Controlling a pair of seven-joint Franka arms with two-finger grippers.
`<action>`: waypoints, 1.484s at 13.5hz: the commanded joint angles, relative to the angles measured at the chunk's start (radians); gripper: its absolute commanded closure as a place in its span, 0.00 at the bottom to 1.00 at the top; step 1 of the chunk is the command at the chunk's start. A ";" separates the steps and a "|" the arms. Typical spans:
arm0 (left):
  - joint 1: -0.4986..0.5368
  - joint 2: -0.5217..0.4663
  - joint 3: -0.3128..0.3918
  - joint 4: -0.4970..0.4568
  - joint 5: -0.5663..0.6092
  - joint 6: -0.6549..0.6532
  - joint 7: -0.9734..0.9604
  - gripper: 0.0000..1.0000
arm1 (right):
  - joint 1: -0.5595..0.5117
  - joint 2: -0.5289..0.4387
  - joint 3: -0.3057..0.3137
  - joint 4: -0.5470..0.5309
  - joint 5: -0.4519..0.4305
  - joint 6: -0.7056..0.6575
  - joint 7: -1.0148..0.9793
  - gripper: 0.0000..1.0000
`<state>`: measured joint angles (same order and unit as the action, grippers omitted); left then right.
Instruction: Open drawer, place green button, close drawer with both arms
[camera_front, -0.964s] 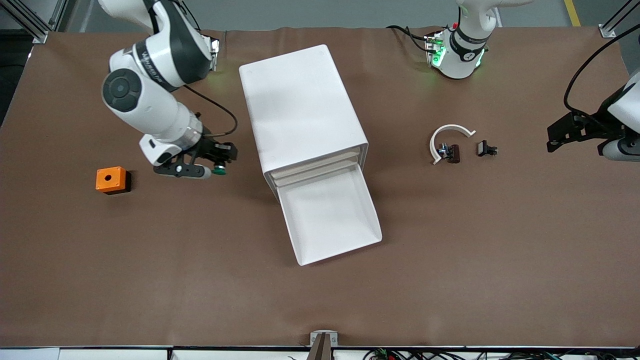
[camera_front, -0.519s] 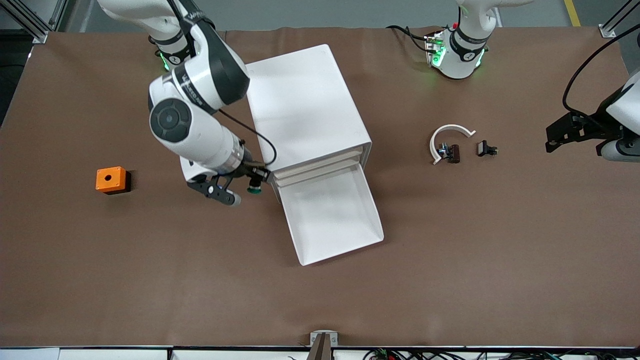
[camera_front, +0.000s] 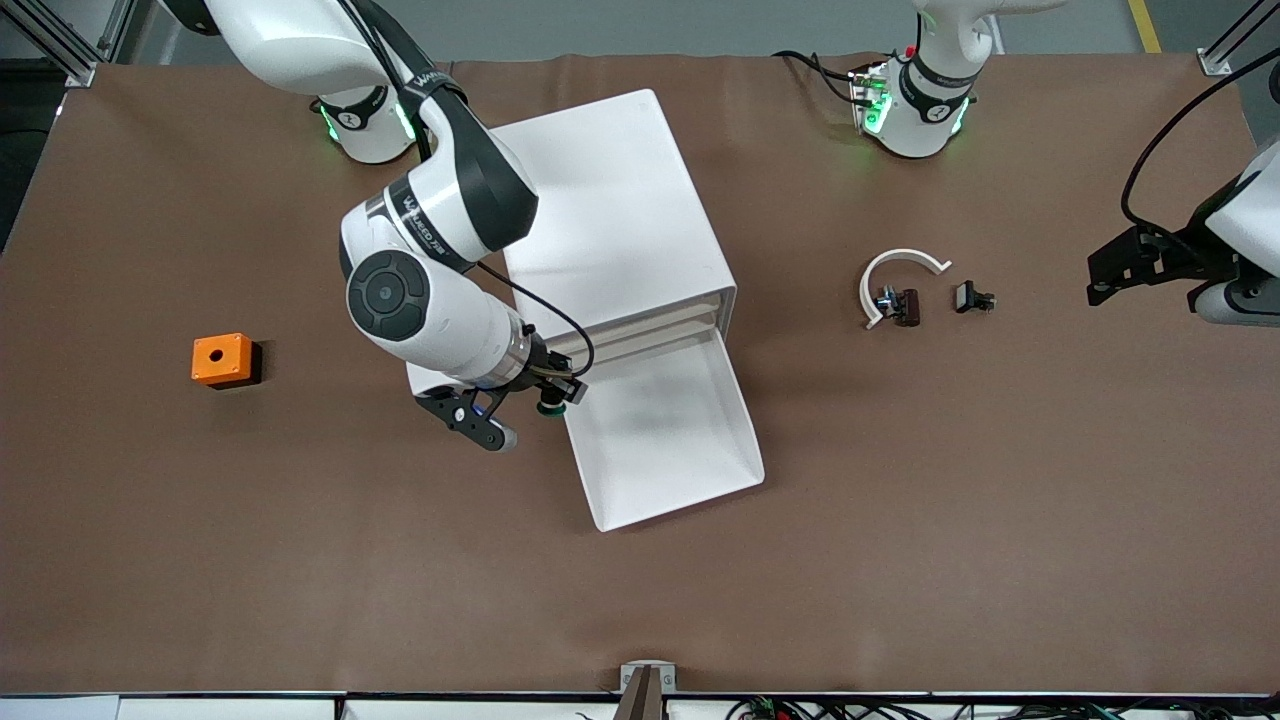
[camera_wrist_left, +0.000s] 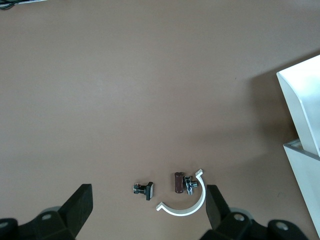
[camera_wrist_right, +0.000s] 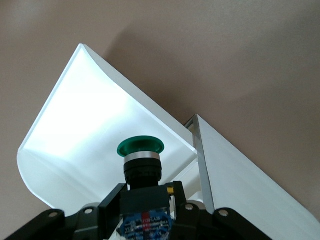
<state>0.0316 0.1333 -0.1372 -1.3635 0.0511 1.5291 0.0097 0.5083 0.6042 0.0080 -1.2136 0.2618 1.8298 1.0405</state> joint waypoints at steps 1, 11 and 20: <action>0.002 -0.008 -0.002 -0.006 -0.011 0.011 0.009 0.00 | -0.004 0.020 0.001 0.052 0.020 -0.001 0.111 1.00; 0.002 -0.009 -0.002 -0.006 -0.010 0.011 0.010 0.00 | 0.079 0.164 -0.006 0.147 0.013 0.238 0.610 1.00; 0.004 -0.011 -0.001 -0.008 -0.010 0.010 0.012 0.00 | 0.220 0.267 -0.112 0.147 0.007 0.347 0.713 1.00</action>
<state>0.0316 0.1335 -0.1372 -1.3644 0.0511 1.5316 0.0097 0.7043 0.8259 -0.0752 -1.1099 0.2636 2.1611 1.7192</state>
